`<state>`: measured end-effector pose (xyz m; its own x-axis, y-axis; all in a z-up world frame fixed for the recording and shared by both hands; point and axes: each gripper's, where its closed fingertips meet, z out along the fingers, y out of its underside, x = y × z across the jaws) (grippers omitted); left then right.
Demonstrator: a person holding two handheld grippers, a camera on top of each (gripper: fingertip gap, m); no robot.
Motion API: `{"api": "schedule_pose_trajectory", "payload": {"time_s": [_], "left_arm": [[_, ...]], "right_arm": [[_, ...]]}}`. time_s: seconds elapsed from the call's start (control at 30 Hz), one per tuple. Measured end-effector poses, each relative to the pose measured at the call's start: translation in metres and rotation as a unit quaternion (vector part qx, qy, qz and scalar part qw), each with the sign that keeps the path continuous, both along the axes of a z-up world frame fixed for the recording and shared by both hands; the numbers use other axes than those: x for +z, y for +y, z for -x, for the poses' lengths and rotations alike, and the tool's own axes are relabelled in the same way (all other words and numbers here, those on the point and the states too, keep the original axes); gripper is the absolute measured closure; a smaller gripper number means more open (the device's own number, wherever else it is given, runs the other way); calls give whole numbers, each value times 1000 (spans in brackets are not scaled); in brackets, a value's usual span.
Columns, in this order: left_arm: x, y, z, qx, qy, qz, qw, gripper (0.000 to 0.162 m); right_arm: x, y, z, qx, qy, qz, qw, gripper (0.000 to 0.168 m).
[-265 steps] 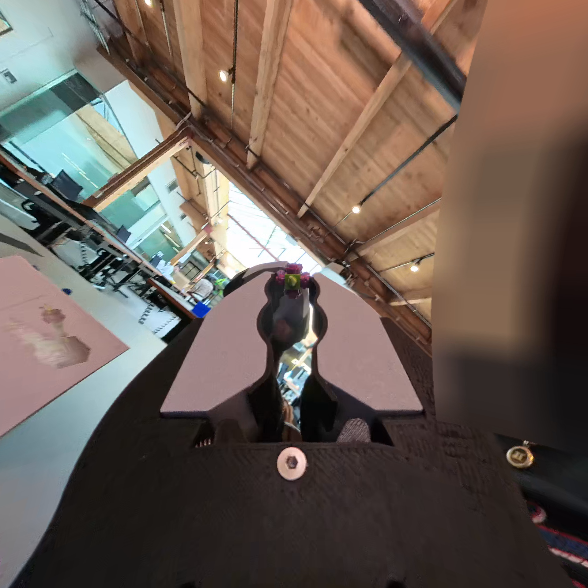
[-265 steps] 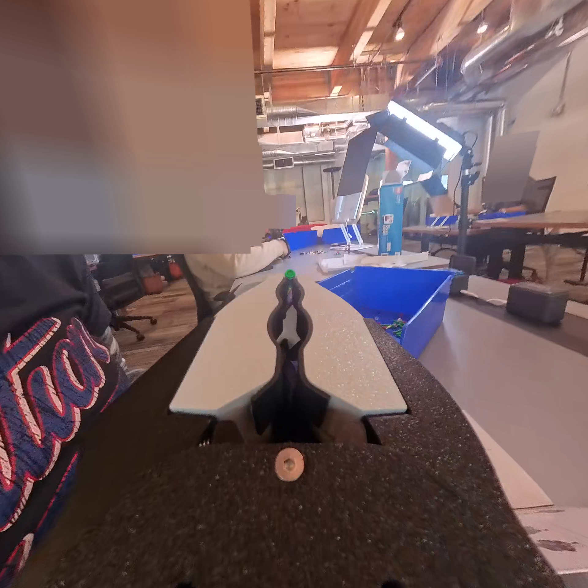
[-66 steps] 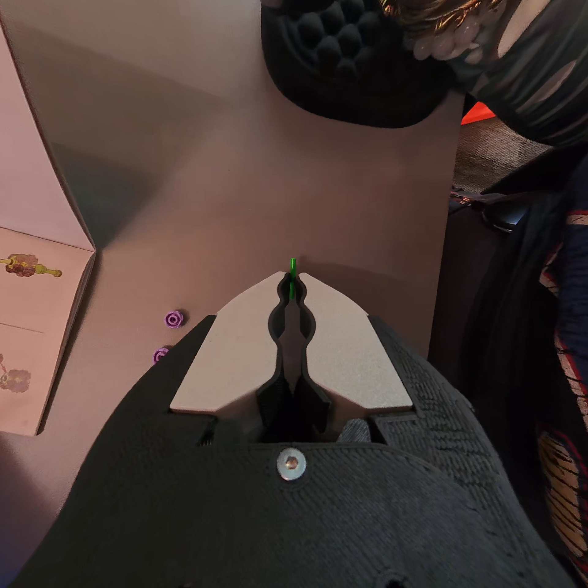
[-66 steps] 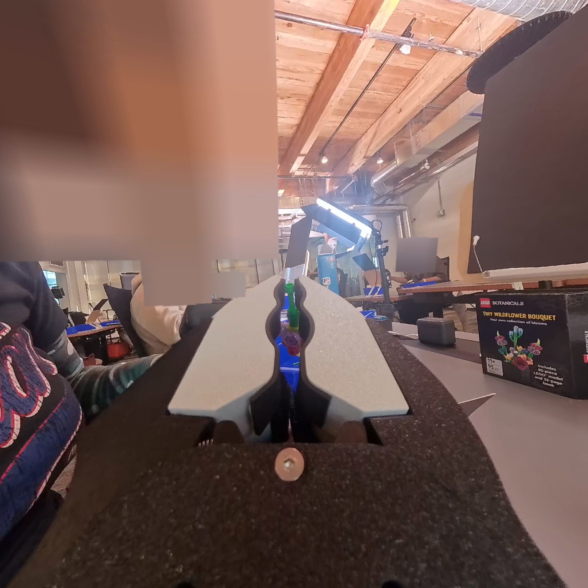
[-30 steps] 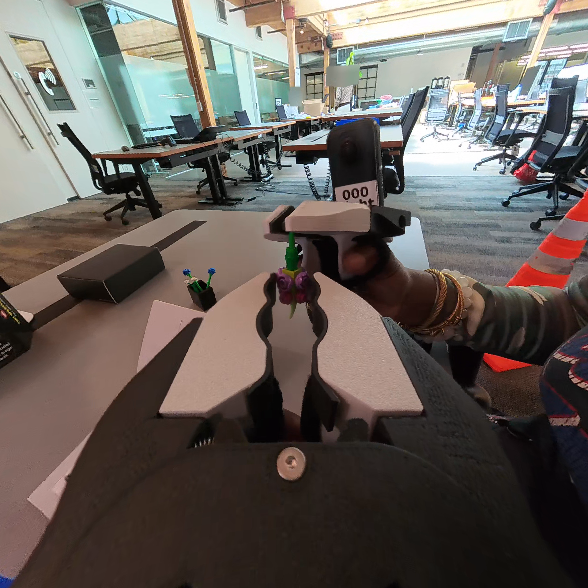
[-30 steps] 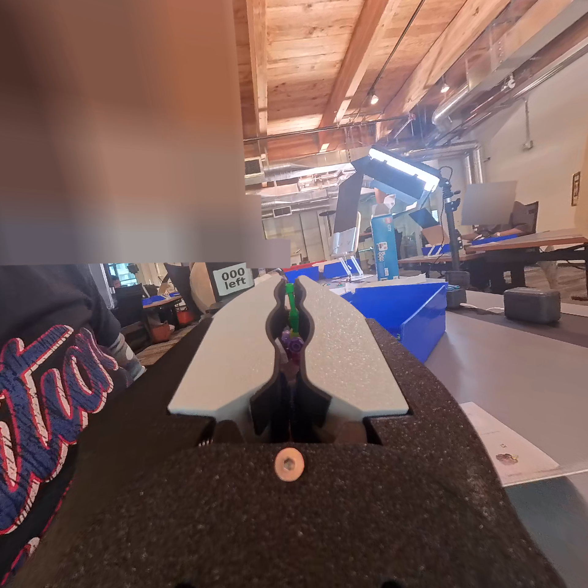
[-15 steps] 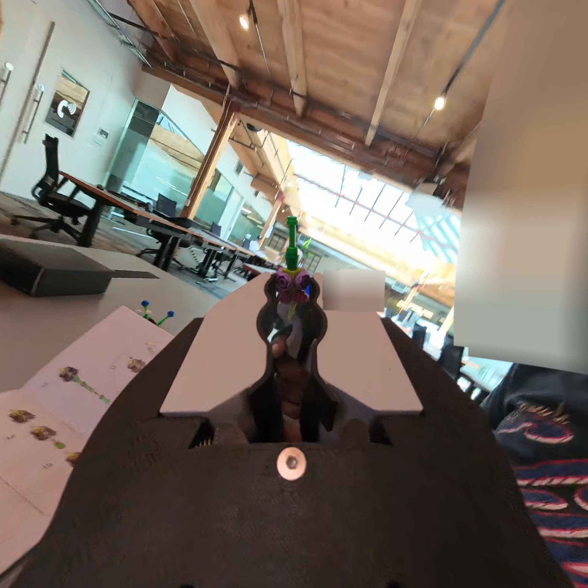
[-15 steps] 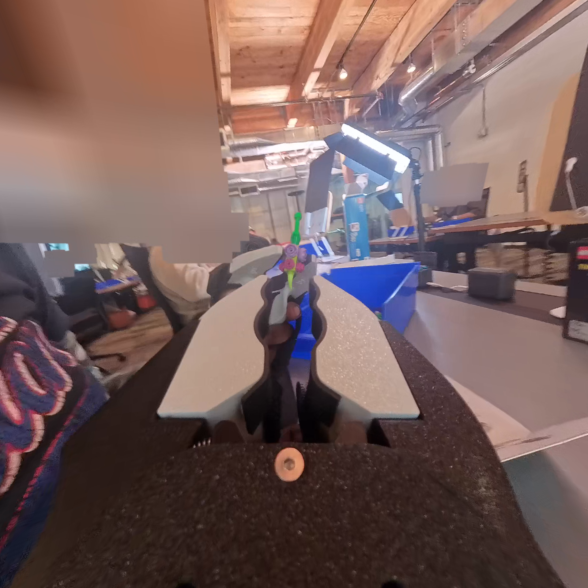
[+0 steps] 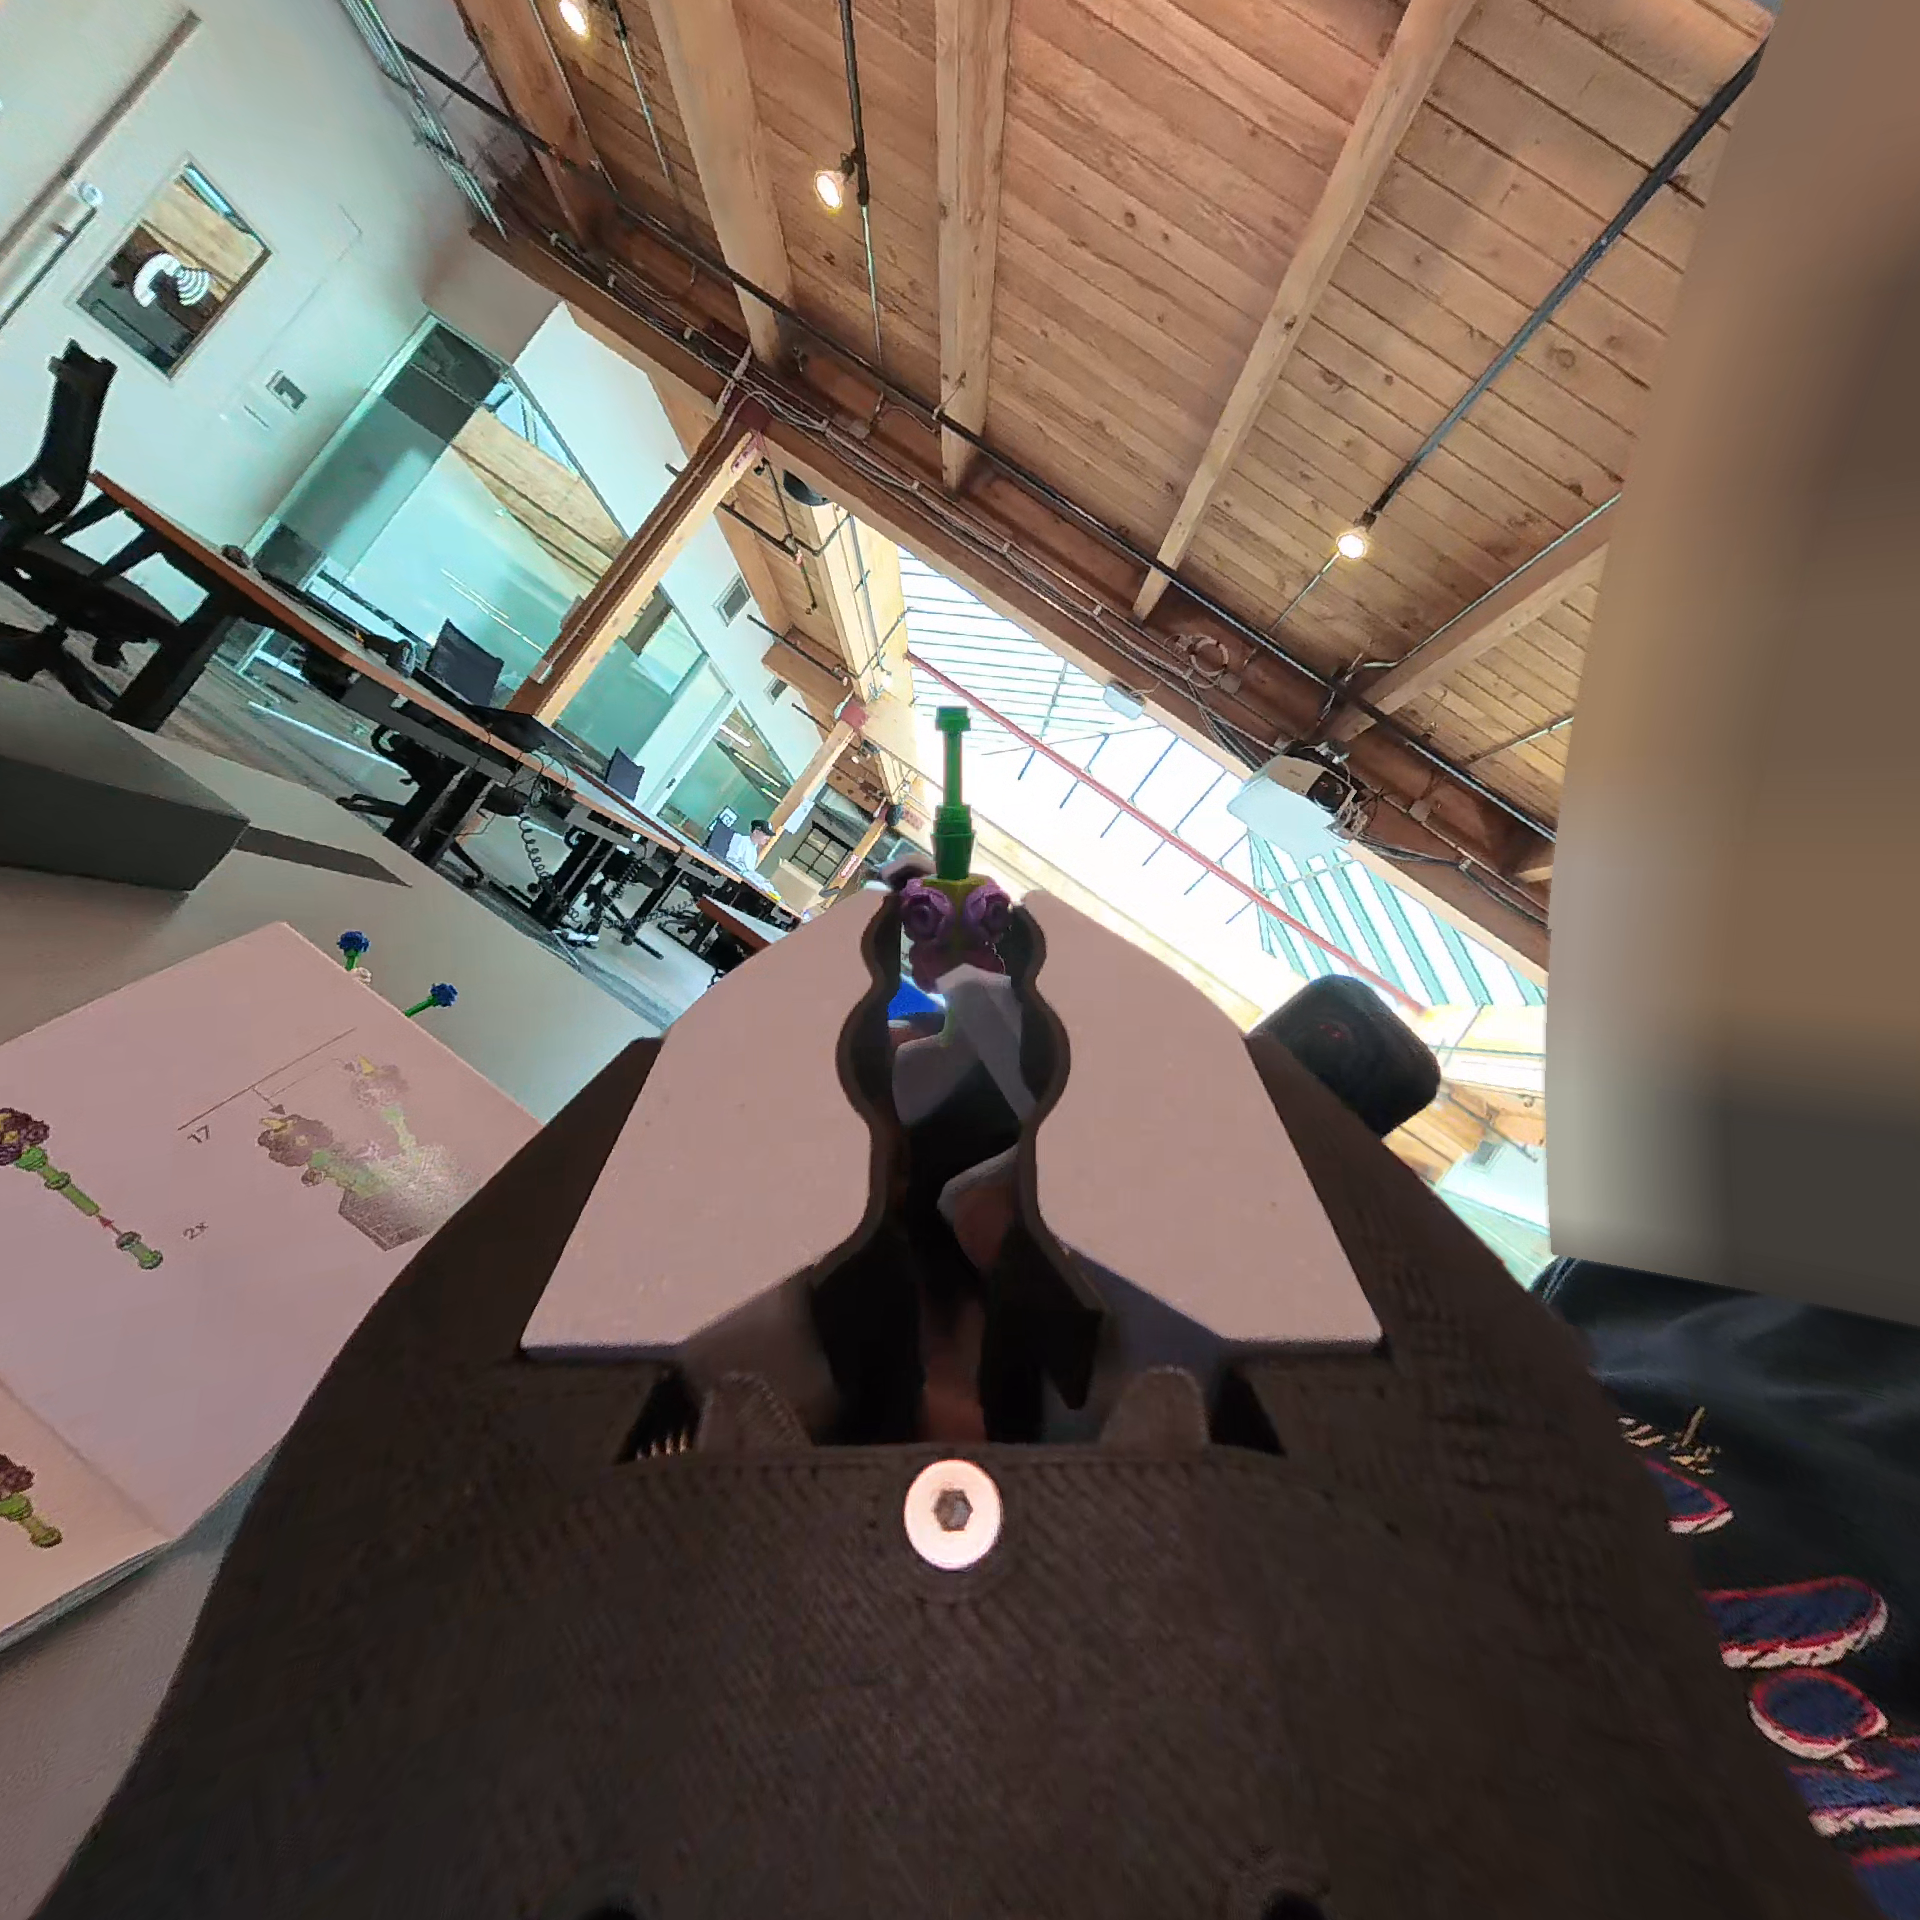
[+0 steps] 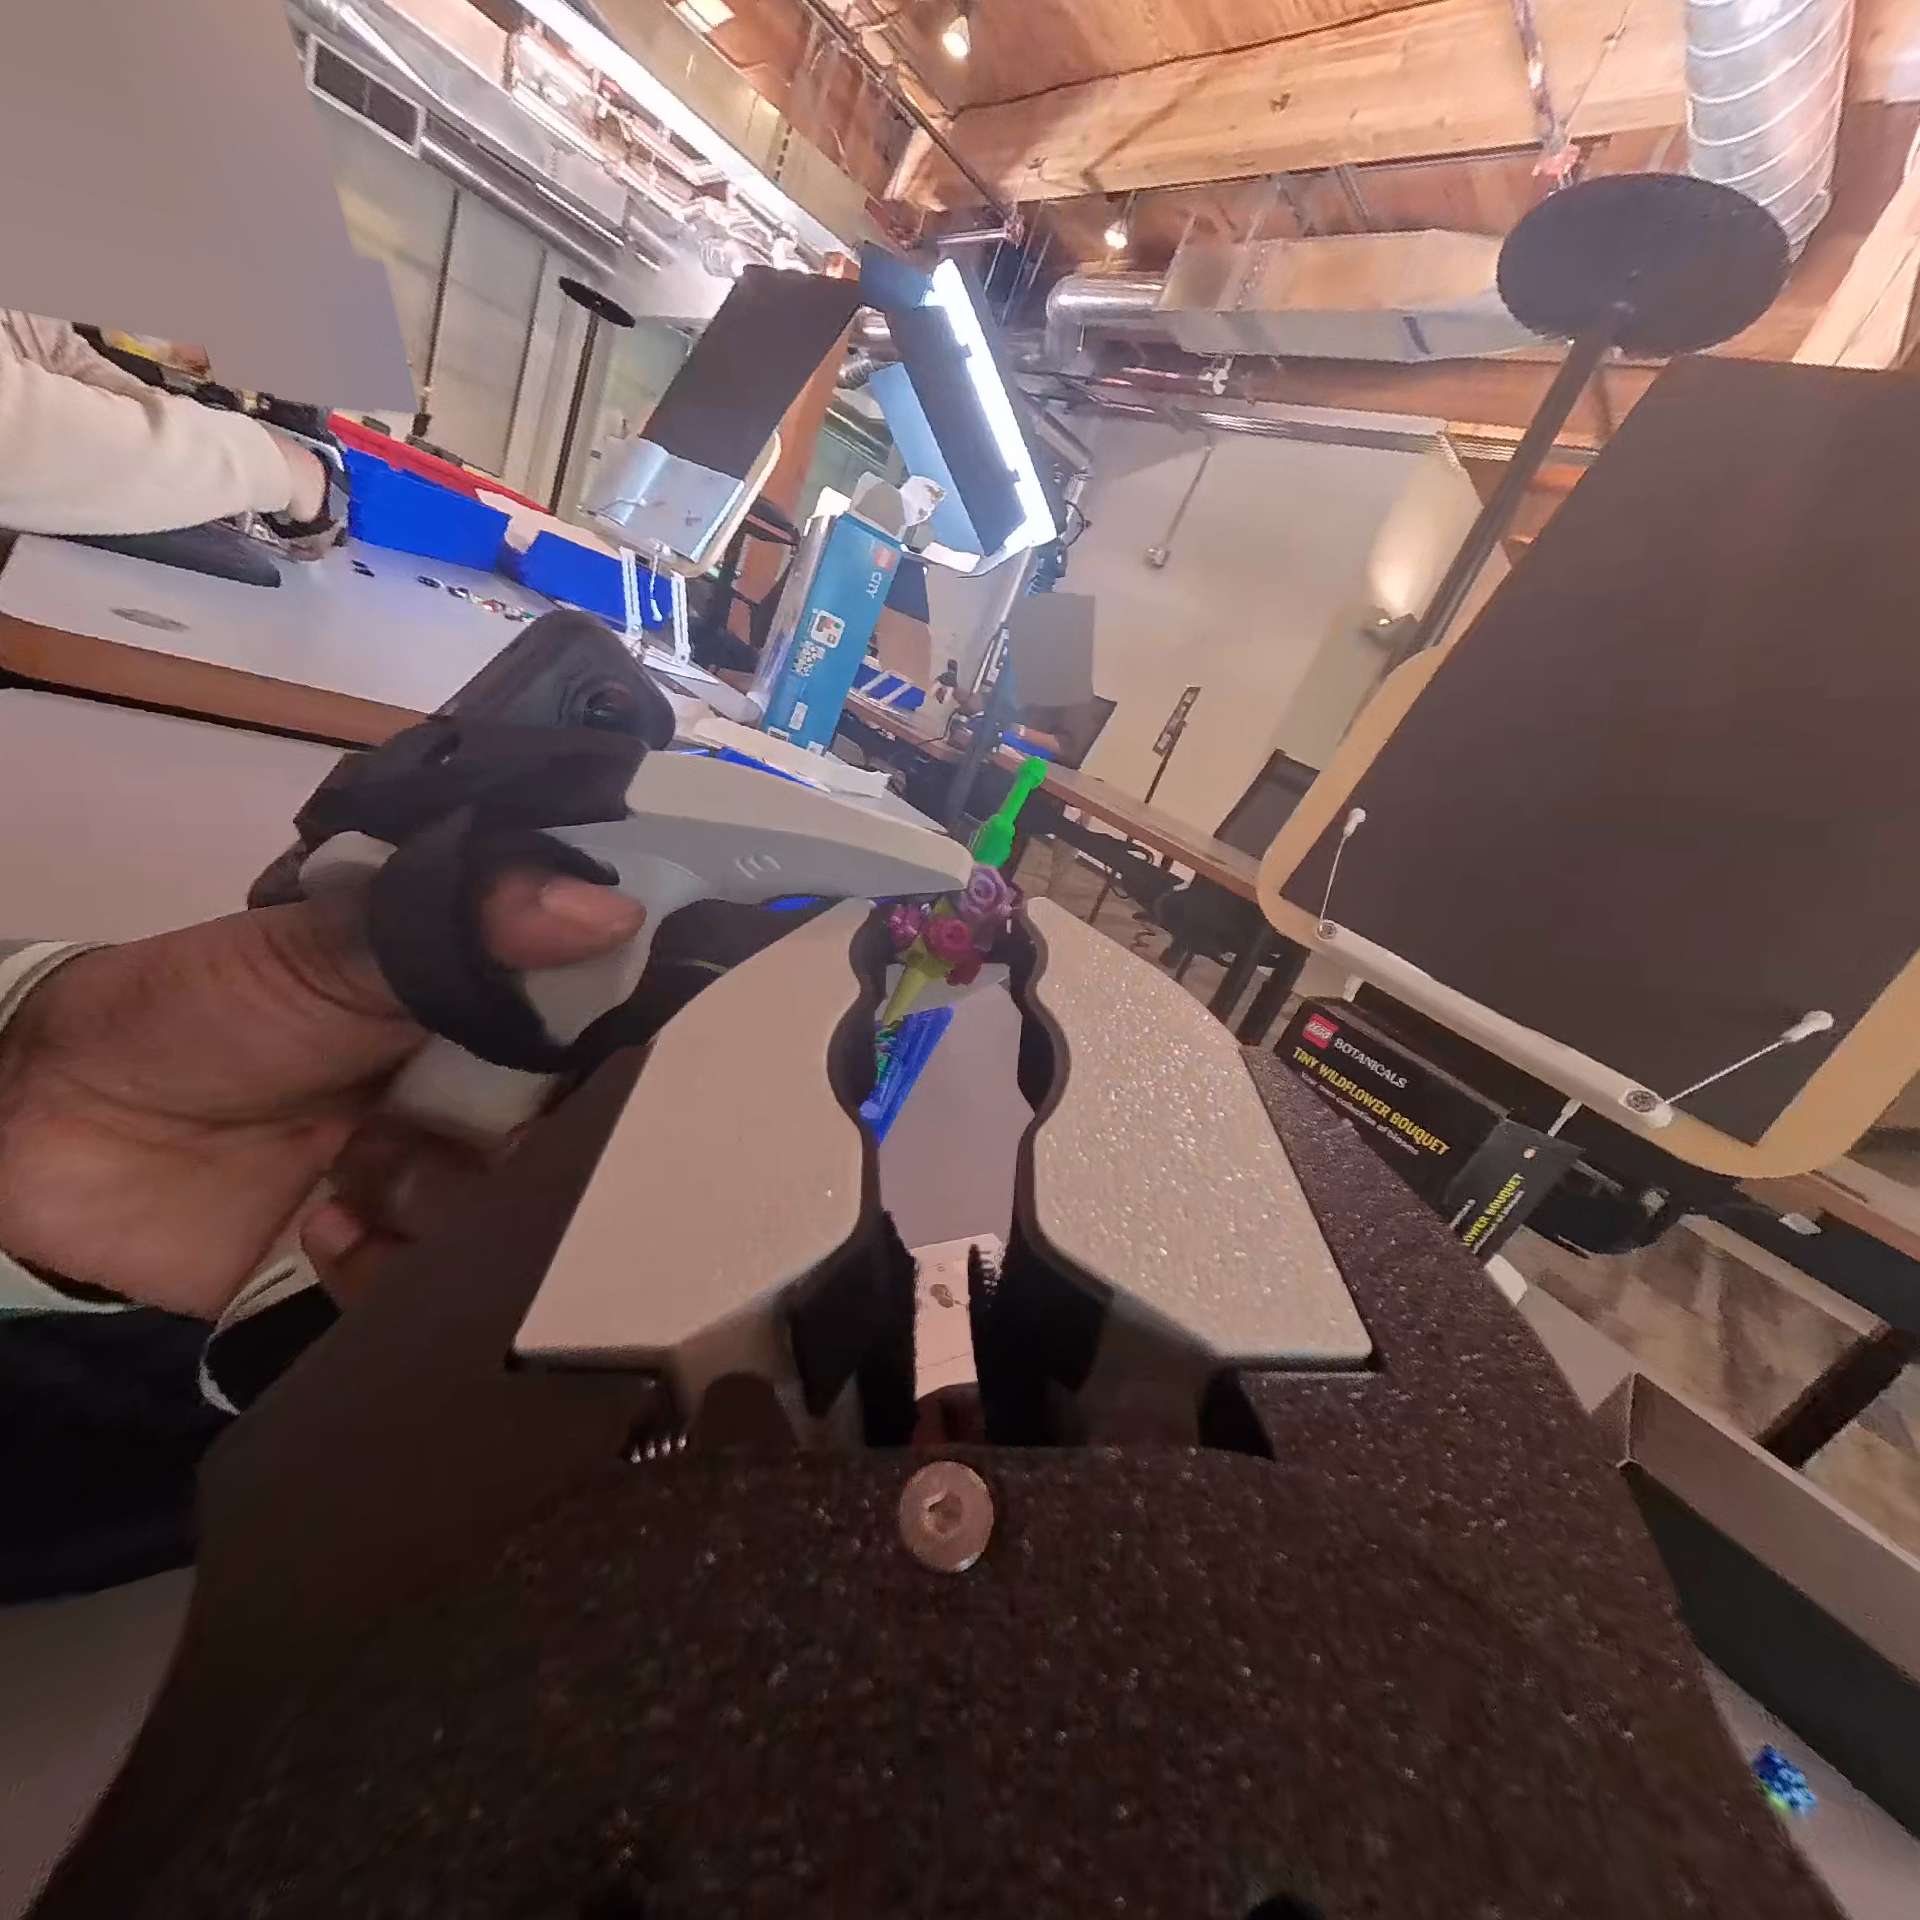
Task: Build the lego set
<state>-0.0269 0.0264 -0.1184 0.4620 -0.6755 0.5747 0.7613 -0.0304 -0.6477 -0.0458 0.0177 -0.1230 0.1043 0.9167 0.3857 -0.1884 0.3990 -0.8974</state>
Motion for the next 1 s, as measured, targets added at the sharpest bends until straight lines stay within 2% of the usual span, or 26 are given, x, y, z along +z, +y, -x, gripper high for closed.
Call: {"api": "schedule_pose_trajectory", "payload": {"time_s": [0.1, 0.17, 0.23, 0.33, 0.43, 0.8, 0.87, 0.93, 1.0], "left_arm": [[-1, 1, -2, 6, 21, 5, 1000, 138], [1, 1, 3, 21, 36, 6, 999, 131], [3, 1, 8, 41, 62, 8, 997, 131], [6, 2, 10, 64, 108, 12, 992, 143], [7, 5, 5, 73, 142, 14, 987, 151], [8, 3, 4, 55, 139, -5, 989, 159], [6, 4, 3, 52, 157, -3, 986, 159], [1, 6, 6, 58, 191, -1, 980, 159], [-10, 9, 17, 83, 255, 4, 963, 159]], "right_arm": [[1, 2, -4, -7, 12, -11, 1000, 145], [2, 5, -8, -29, 15, -37, 999, 146], [1, 6, -10, -51, 9, -74, 996, 146], [-6, 7, -8, -75, -15, -131, 988, 146], [-8, 6, -9, -77, -15, -140, 987, 146], [-13, 5, -10, -63, -20, -130, 989, 146], [-16, 4, -11, -25, -32, -92, 995, 145], [-28, 3, -17, 55, -79, -34, 995, 144], [-49, -3, -31, 162, -163, 7, 973, 145]]}}
